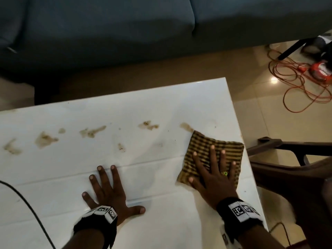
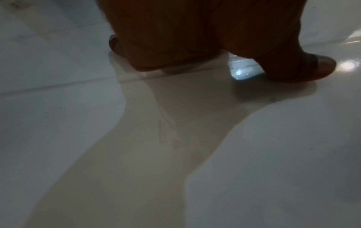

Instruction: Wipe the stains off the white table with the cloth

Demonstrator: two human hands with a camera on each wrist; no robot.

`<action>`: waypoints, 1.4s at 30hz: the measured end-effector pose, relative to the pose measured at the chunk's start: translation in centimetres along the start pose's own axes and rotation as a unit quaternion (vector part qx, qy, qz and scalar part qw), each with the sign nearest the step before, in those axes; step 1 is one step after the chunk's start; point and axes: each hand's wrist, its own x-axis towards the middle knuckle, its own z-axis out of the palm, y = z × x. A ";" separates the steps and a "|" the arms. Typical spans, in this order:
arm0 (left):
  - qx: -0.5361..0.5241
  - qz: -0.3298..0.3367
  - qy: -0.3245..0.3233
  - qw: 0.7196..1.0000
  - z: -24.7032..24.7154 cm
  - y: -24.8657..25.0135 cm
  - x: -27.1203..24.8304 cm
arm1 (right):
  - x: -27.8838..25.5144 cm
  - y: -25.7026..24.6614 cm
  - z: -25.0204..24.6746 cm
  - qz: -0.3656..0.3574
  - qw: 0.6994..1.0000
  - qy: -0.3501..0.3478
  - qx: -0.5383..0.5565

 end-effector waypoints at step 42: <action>-0.047 0.043 0.053 0.997 1.3 -1.2 0.6 | 12.0 -8.2 -5.4 -0.049 0.998 0.013 -0.040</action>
